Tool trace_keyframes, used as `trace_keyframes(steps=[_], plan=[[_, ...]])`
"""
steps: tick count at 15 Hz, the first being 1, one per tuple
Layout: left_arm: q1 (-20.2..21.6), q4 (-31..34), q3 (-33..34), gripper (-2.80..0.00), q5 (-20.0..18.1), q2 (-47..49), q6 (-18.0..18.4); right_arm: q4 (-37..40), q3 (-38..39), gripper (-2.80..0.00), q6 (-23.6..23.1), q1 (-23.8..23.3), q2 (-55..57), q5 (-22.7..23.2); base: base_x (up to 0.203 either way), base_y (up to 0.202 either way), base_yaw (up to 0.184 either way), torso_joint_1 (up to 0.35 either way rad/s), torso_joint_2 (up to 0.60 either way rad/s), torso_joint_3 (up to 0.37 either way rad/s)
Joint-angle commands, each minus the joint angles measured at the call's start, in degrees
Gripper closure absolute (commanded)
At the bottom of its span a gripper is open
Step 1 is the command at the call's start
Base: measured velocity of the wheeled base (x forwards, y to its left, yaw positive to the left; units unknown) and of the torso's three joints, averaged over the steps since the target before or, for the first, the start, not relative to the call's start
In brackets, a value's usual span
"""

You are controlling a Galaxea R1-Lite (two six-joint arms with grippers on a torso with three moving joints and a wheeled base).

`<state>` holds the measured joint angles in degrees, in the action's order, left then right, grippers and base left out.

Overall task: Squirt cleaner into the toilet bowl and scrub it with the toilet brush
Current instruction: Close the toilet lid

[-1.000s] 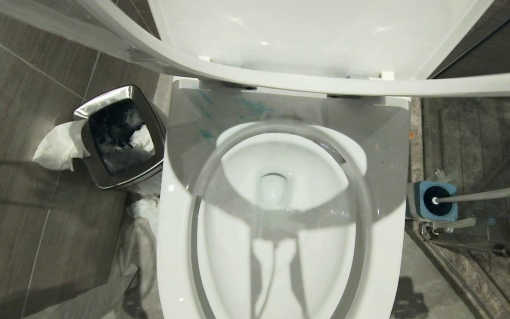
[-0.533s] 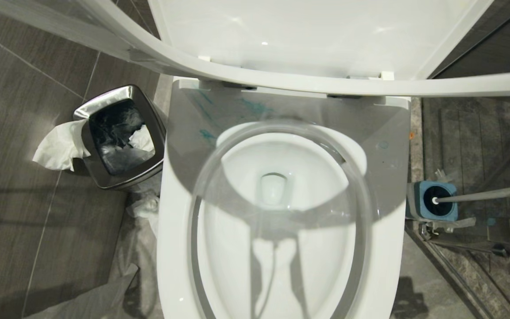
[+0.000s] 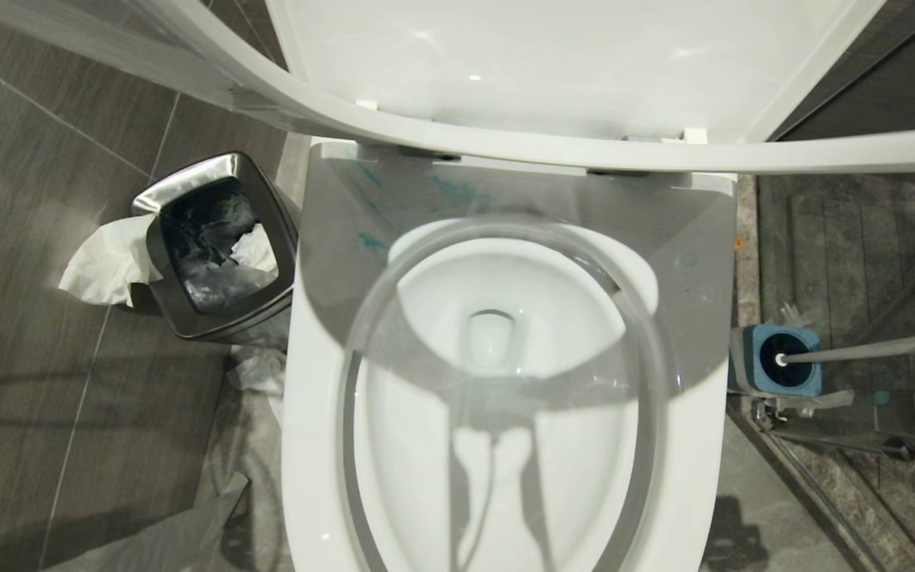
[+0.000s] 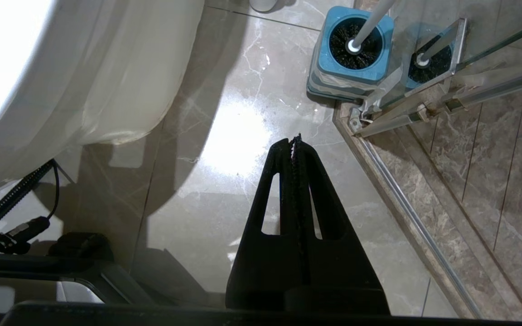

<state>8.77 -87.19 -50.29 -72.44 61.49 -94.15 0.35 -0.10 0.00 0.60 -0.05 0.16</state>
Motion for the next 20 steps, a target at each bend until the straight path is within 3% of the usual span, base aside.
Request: trace_keyframes(steps=[1,7,14,20], plan=[[-0.04,-0.48,1.47,0.0,-0.89,-0.14,-0.6,0.0,0.04,0.0,0.0,0.02,0.05,0.02,0.0,0.0,0.0,0.0,0.0,0.0],[-1.37,-0.48,5.55,0.0,-3.85,-1.41,-2.18,0.0,0.02,0.0,0.0,0.02,0.05,0.02,0.0,0.0,0.0,0.0,0.0,0.0],[-10.31,-0.48,5.25,0.0,-4.1,-0.74,-2.3,0.0,0.01,0.0,0.0,0.02,0.05,0.02,0.0,0.0,0.0,0.0,0.0,0.0],[-11.37,-0.48,6.0,0.0,-7.98,-1.55,-2.36,0.0,0.01,0.0,0.0,0.02,0.05,0.02,0.0,0.0,0.0,0.0,0.0,0.0]])
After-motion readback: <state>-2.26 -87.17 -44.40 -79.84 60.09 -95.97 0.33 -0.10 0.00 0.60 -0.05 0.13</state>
